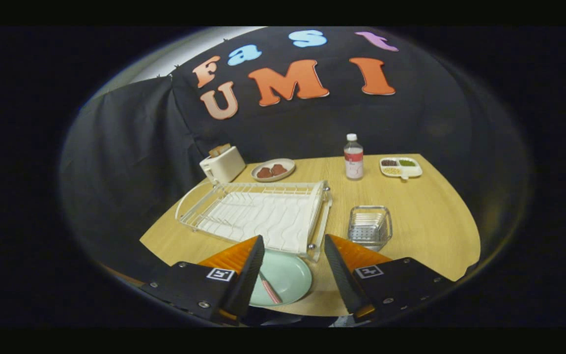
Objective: Take the plate from the dish rack, then take the spoon from the basket and place it into the plate.
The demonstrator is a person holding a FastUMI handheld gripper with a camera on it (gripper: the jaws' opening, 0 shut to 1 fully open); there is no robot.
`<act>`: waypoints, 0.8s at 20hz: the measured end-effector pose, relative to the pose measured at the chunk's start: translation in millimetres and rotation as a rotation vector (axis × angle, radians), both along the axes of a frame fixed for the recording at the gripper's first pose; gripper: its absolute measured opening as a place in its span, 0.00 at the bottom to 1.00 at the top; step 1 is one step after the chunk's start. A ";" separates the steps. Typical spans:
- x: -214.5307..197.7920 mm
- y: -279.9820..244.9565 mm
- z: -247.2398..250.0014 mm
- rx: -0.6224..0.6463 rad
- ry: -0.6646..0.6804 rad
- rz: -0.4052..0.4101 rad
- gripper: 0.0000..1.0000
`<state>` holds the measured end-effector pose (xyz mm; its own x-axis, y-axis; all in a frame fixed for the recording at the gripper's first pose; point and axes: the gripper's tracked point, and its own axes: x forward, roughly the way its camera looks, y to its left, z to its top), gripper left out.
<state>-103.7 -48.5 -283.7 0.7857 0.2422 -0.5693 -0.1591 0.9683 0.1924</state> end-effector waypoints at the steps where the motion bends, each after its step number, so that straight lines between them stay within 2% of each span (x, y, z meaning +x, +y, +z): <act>1: 7.1 -4.5 17.2 -0.009 -0.047 -0.012 0.76; 4: 25.8 -9.7 67.7 -0.018 -0.199 -0.046 0.85; 11: 39.3 -17.1 143.9 -0.081 -0.482 -0.103 0.94; 16: 41.8 -24.5 164.8 -0.094 -0.554 -0.146 0.97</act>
<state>-61.8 -73.0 -118.9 0.9940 0.0777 -0.0773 -0.0755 0.9967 0.0307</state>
